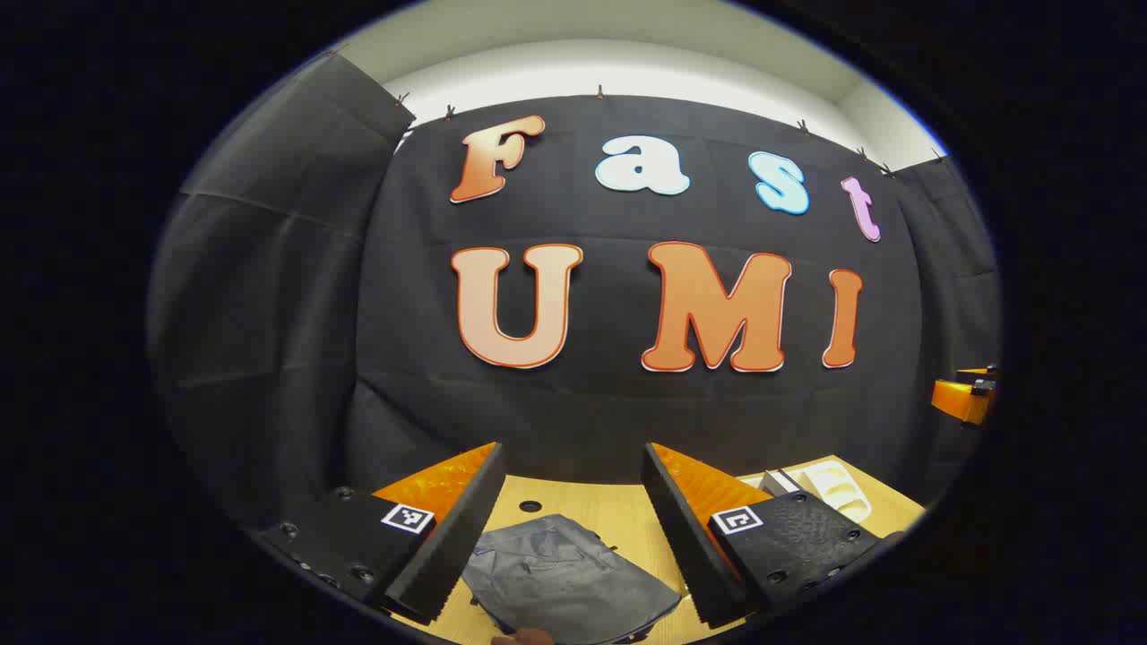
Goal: Open the schoolbag, grab two books from the bookshelf and put them into the schoolbag.
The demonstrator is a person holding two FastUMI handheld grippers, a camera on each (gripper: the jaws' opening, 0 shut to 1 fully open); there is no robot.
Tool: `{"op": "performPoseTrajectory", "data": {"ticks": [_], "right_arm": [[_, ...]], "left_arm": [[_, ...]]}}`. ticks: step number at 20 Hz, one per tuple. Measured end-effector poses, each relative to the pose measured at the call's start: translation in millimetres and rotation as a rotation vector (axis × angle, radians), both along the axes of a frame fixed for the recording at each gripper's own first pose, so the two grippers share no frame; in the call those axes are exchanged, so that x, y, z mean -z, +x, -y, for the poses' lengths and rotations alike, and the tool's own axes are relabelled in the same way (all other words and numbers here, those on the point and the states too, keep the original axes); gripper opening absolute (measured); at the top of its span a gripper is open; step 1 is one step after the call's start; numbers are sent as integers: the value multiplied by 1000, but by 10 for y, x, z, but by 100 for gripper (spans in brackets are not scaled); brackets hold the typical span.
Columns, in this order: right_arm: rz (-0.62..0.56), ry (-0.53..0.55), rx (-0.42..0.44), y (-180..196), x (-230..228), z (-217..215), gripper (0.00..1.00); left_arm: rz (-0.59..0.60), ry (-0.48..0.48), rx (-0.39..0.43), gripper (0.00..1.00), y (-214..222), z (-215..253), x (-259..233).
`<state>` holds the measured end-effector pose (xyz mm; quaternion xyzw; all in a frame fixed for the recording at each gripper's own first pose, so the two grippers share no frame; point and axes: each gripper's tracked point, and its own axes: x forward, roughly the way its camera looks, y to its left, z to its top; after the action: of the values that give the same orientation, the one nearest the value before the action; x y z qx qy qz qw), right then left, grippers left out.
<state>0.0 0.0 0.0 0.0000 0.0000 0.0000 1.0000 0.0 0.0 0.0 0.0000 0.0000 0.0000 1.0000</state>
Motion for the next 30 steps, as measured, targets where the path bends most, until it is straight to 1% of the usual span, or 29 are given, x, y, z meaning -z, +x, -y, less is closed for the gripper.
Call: {"op": "performPoseTrajectory", "data": {"ticks": [2,5,9,14,17,20,22,24,27,30], "right_arm": [[-4,2,-19,70,14,4,97],[-20,10,-41,121,76,13,97],[-24,11,-44,133,106,29,97],[-25,14,-38,133,113,61,97],[-9,29,-61,107,-18,89,97],[3,48,-66,70,-132,173,97],[3,34,-59,-11,-141,243,97],[-6,48,-61,-84,-110,272,97],[-14,68,-55,-160,-74,354,97],[-6,72,-32,-197,-105,476,97]], "left_arm": [[6,-2,-34,96,-33,-41,-13],[-4,-5,-55,96,-48,-11,34],[-12,-13,-50,96,-4,64,45],[7,15,-44,96,67,108,-35],[31,30,-49,96,194,147,-101],[64,16,-61,96,256,243,-182],[100,1,-50,96,261,379,-311],[126,2,-35,96,291,530,-403],[130,-16,35,96,352,940,-456],[110,-26,88,97,395,1232,-404]]}}
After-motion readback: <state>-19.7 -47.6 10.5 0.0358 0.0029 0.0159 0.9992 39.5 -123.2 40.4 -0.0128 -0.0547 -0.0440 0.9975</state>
